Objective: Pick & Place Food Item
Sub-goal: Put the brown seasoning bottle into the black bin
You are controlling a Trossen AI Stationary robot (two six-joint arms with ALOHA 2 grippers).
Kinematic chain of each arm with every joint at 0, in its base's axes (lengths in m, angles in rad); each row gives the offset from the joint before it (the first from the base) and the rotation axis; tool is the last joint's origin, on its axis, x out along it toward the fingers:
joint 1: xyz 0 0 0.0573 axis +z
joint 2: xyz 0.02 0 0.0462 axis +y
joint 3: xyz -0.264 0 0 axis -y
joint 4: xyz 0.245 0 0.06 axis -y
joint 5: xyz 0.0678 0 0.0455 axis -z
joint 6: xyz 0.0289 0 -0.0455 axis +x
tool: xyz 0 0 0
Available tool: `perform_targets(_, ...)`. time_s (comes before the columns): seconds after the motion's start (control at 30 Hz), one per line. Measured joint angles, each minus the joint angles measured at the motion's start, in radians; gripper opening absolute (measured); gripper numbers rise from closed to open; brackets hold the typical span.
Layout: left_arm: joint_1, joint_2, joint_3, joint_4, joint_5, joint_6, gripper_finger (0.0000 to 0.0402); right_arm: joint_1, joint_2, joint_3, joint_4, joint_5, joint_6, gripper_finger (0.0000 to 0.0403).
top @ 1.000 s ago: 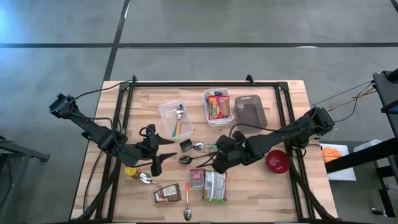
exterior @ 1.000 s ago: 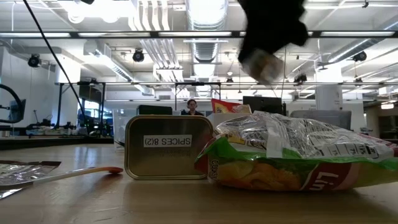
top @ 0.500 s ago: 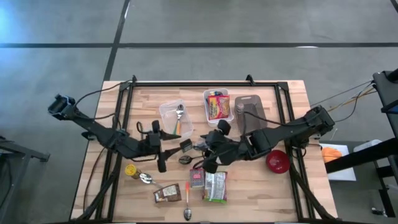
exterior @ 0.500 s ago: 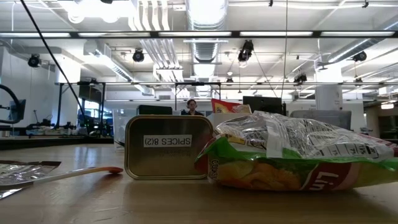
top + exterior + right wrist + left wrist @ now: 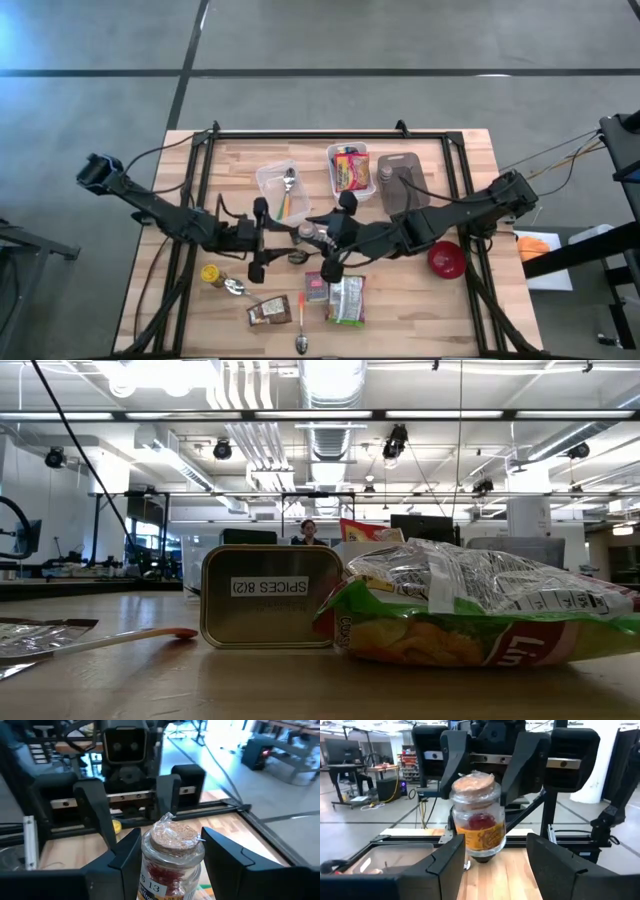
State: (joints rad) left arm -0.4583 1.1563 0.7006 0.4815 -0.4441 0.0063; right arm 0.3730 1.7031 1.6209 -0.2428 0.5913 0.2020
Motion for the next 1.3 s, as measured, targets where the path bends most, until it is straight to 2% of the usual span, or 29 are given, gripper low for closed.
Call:
perform_targets(0.33, 0.017, 0.055, 0.001, 0.066, 0.0, 0.013, 0.0219, 0.0, 0.0, -0.016, 0.043, -0.043, 0.0, 0.0166)
perform_targets(0.63, 0.023, 0.06, 0.007, 0.08, 0.02, -0.012, 0.0302, -0.001, 0.01, -0.02, 0.089, -0.077, -0.034, 0.0166)
perform_targets(0.8, 0.024, 0.06, 0.008, 0.102, 0.064, -0.04, 0.0329, -0.007, 0.02, -0.02, 0.125, -0.081, -0.052, 0.0166)
perform_targets(0.9, 0.024, 0.06, 0.008, 0.109, 0.097, -0.04, 0.0333, -0.012, 0.032, -0.02, 0.161, -0.086, -0.077, 0.0166)
perform_targets(1.07, 0.024, 0.06, 0.008, 0.13, 0.108, -0.04, 0.0333, -0.023, 0.046, -0.02, 0.24, -0.17, -0.107, 0.0166)
perform_targets(1.3, 0.034, 0.066, 0.008, 0.13, 0.103, -0.073, 0.0321, -0.025, 0.056, -0.02, 0.243, -0.173, -0.135, 0.0166)
